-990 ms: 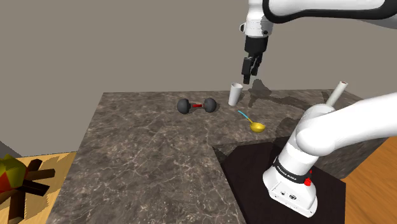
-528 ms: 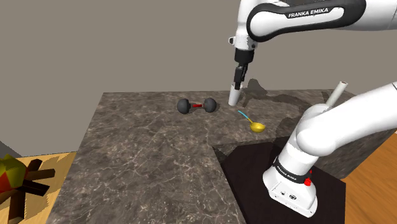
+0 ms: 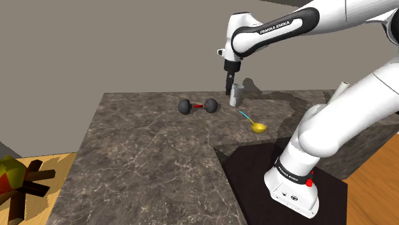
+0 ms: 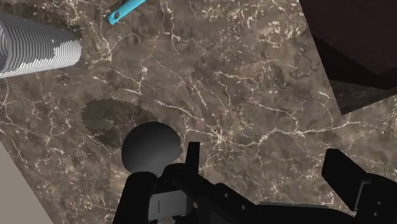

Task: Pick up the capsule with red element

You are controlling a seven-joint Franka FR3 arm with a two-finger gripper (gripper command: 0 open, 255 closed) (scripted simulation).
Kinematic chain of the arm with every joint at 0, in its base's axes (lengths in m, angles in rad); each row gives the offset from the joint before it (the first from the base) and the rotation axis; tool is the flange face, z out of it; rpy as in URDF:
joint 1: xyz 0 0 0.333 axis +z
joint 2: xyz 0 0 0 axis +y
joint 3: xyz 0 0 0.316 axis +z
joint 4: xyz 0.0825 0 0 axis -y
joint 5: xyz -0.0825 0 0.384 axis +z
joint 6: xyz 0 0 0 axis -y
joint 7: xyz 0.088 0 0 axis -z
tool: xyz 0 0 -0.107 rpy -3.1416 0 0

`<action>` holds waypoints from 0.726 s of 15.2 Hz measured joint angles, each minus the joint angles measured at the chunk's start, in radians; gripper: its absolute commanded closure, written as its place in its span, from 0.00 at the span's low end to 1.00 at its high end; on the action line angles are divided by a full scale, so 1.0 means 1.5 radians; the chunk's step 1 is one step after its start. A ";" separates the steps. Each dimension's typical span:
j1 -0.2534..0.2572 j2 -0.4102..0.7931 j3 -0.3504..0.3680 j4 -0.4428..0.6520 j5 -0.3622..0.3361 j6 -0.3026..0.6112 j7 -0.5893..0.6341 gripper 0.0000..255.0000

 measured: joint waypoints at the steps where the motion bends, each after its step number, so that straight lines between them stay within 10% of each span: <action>1: 0.004 0.025 -0.008 0.005 0.002 0.023 -0.020 0.00; 11: 0.027 0.293 -0.056 0.117 0.089 0.201 -0.260 0.00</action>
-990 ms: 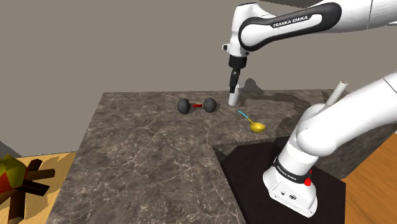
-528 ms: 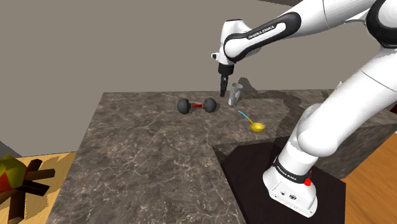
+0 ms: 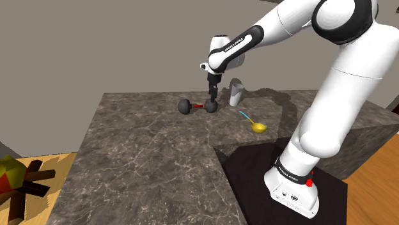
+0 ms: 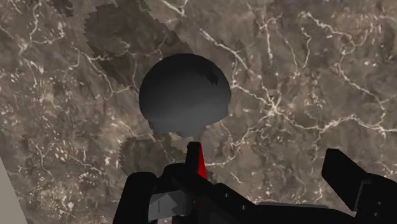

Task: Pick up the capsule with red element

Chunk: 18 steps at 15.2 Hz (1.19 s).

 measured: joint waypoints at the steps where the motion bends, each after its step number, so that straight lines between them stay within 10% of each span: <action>1: -0.001 0.023 0.001 0.014 0.013 0.011 -0.025 0.00; 15: -0.031 0.250 0.049 0.153 0.110 0.100 -0.190 0.00; 16: -0.032 0.253 0.050 0.151 0.111 0.105 -0.191 1.00; 18: -0.032 0.255 0.050 0.150 0.112 0.109 -0.191 1.00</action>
